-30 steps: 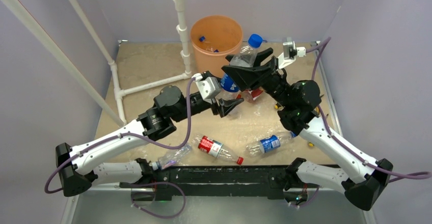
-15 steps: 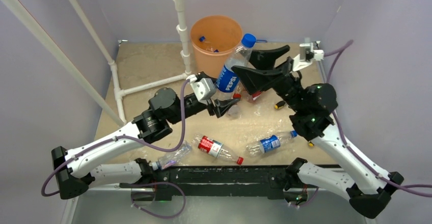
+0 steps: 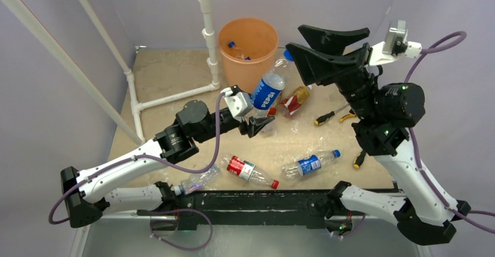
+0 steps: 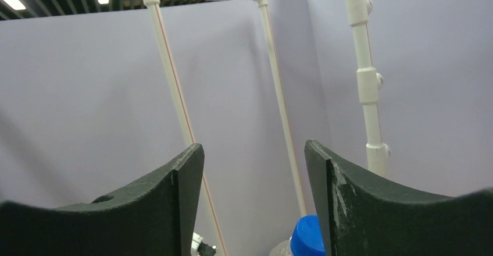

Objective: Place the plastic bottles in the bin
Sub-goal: Pick up the plastic bottle at the center of the board.

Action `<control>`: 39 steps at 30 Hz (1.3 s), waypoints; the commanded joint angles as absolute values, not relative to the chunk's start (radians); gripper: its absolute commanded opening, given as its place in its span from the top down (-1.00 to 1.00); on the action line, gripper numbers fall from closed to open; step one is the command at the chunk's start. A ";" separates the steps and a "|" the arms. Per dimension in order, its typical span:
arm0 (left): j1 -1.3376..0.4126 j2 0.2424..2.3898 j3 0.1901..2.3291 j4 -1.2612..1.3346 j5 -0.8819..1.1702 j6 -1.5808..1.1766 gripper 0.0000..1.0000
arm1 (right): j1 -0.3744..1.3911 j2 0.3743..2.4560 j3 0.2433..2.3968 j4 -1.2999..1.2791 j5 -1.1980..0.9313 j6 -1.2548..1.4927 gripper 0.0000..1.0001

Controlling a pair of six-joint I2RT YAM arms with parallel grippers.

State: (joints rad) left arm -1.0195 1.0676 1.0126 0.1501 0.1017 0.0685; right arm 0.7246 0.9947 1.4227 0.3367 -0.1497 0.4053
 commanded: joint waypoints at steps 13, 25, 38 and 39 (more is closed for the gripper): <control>-1.022 1.054 1.046 0.158 0.114 0.061 0.93 | 0.726 1.034 1.463 0.107 -0.078 0.361 0.04; -1.022 1.050 1.042 0.169 0.116 0.054 1.00 | 0.725 1.007 1.456 0.068 -0.003 0.356 -0.41; -1.022 1.037 1.039 0.166 0.113 0.052 1.00 | 0.726 1.040 1.484 0.007 -0.037 0.368 0.15; -1.022 1.036 1.038 0.166 0.112 0.053 1.00 | 0.726 1.042 1.487 0.002 -0.038 0.368 0.15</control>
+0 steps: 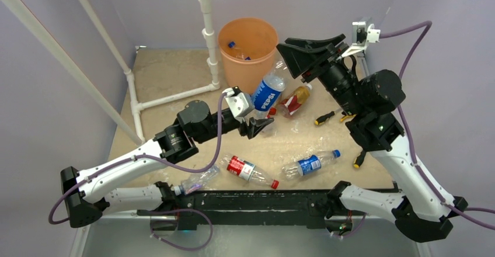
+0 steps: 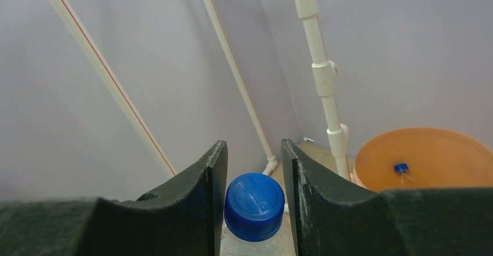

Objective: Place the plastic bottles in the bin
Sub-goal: Pick up the plastic bottle at the center of the board.

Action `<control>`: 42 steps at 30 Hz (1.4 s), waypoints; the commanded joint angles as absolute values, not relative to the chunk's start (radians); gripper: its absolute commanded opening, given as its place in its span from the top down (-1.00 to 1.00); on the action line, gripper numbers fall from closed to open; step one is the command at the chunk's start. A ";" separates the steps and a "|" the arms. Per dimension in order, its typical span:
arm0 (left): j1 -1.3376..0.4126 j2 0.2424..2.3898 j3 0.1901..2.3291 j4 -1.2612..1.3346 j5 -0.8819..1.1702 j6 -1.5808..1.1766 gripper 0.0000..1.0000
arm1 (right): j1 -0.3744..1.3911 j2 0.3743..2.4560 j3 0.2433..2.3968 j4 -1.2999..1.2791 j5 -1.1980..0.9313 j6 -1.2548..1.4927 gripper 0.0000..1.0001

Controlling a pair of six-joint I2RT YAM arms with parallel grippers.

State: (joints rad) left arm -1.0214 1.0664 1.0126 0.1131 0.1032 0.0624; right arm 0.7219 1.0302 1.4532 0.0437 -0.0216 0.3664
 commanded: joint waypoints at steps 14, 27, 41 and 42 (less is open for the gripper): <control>-1.022 1.019 1.032 0.159 0.107 0.052 1.00 | 0.726 1.043 1.495 -0.050 -0.031 0.382 -0.07; -1.022 1.022 1.035 0.161 0.107 0.050 1.00 | 0.725 1.046 1.500 -0.052 -0.090 0.408 -0.36; -1.022 1.022 1.028 0.154 0.099 0.053 1.00 | 0.725 1.026 1.484 -0.013 -0.131 0.419 0.91; -1.022 1.021 1.028 0.152 0.095 0.049 0.94 | 0.726 1.025 1.485 -0.014 -0.127 0.420 1.00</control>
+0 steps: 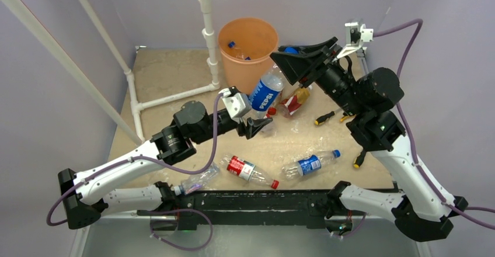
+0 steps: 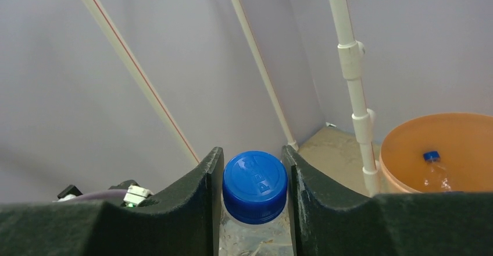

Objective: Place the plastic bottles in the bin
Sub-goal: Pick up the plastic bottle at the center of the board, then place the plastic bottle in the trash bin.

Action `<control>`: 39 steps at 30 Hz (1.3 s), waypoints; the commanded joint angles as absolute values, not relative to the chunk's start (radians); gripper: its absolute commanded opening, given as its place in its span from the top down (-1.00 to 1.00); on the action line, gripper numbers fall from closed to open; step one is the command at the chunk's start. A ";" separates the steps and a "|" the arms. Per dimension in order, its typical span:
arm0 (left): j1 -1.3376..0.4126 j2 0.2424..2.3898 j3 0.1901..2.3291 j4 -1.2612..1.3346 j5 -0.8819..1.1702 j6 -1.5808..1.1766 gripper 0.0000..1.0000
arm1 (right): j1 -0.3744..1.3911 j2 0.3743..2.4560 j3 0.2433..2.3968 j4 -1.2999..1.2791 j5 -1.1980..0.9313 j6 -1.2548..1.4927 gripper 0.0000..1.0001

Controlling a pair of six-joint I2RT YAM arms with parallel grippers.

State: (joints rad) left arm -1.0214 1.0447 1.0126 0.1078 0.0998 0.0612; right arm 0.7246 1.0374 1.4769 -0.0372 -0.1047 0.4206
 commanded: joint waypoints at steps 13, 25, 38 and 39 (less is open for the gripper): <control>-1.022 0.770 0.856 0.129 -0.359 -0.118 -0.99 | 0.726 0.966 1.192 0.606 0.240 0.300 1.00; -1.022 0.457 0.733 -0.095 -0.684 -0.354 -0.99 | 0.722 1.482 1.399 1.022 0.462 -0.058 1.00; -1.022 0.456 0.703 -0.115 -0.709 -0.375 -0.99 | 0.654 1.928 1.785 0.922 0.445 -0.058 1.00; -1.022 0.458 0.702 -0.118 -0.711 -0.373 -0.99 | 0.652 1.958 1.814 0.899 0.440 -0.057 1.00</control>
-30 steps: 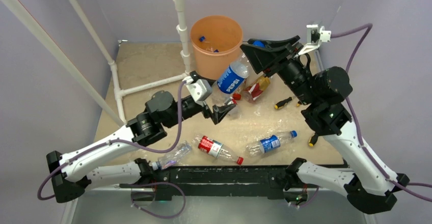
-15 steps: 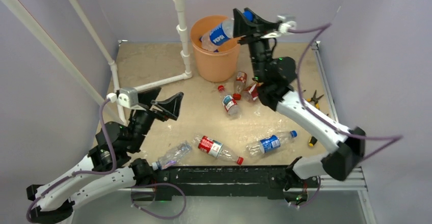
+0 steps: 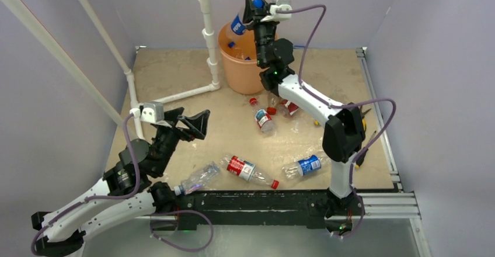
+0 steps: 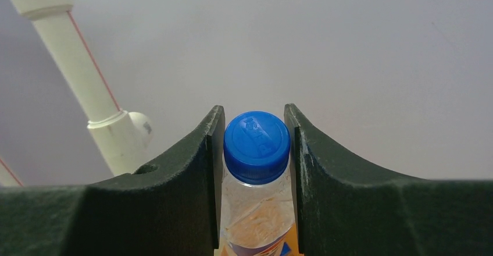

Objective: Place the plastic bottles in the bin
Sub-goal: Place the plastic bottle in the trash bin.

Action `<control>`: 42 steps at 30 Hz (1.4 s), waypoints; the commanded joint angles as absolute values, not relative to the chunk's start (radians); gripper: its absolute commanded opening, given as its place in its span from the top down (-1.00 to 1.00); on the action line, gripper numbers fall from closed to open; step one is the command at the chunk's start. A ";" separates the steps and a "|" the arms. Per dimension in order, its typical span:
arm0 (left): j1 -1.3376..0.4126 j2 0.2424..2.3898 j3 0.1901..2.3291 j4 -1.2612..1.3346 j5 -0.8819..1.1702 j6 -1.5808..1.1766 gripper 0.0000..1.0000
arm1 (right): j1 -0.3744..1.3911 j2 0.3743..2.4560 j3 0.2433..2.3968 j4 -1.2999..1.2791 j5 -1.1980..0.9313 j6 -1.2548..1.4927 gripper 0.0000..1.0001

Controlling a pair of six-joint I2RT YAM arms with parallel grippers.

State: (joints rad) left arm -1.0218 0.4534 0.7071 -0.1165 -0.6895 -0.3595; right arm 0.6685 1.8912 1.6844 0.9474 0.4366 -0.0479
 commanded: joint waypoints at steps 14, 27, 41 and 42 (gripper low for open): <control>-1.022 0.468 0.671 -0.123 -0.701 -0.396 -0.99 | 0.626 2.226 2.010 0.778 0.402 -0.025 1.00; -1.022 0.470 0.639 -0.123 -0.678 -0.413 -0.99 | 0.615 2.262 2.027 0.669 0.364 -0.008 0.54; -1.022 0.517 0.621 -0.092 -0.655 -0.422 -0.99 | 0.615 2.217 2.021 0.655 0.330 0.006 -0.17; -1.022 0.517 0.621 -0.092 -0.655 -0.422 -0.99 | 0.615 2.216 2.022 0.654 0.329 0.021 -0.20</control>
